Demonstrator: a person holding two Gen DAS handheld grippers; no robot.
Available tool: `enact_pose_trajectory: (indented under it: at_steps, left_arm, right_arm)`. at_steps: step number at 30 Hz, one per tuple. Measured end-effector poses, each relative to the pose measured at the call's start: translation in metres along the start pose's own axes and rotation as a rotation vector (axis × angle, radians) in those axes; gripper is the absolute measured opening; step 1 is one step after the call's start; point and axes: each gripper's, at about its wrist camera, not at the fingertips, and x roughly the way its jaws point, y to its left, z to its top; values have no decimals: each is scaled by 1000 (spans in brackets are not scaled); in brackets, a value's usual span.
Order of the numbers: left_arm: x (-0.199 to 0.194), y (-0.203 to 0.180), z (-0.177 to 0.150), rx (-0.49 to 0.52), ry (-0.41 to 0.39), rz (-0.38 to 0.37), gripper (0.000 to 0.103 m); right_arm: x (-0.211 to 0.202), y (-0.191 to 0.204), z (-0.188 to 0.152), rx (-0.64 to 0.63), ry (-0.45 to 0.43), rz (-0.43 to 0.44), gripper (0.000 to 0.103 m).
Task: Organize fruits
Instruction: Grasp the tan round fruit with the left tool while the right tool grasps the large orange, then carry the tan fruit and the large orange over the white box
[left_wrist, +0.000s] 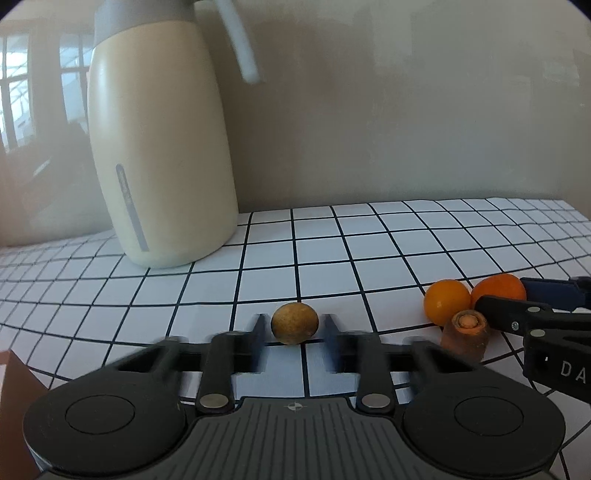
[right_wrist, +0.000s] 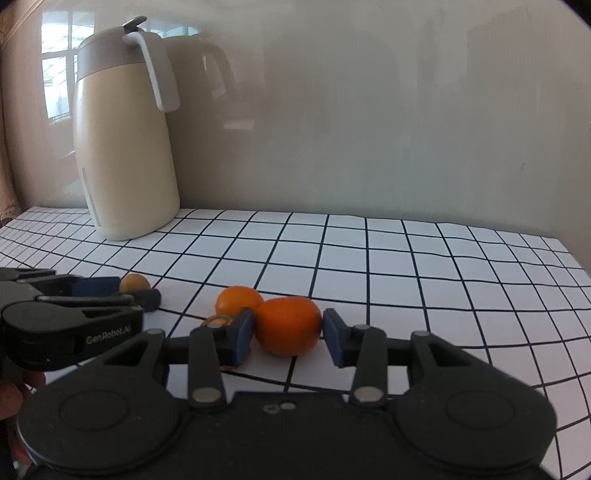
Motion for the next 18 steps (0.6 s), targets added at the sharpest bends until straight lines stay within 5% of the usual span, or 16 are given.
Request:
enact_pose_trajectory:
  at_steps: [8,18]
  left_arm:
    - [-14,2,-8,10,-16,-6,28]
    - [-63,24,-16,17,-57,44,28]
  right_arm:
    - [-9,-3,-3,28,12,-10,30]
    - [-19,37,-3,-52,19,107,30]
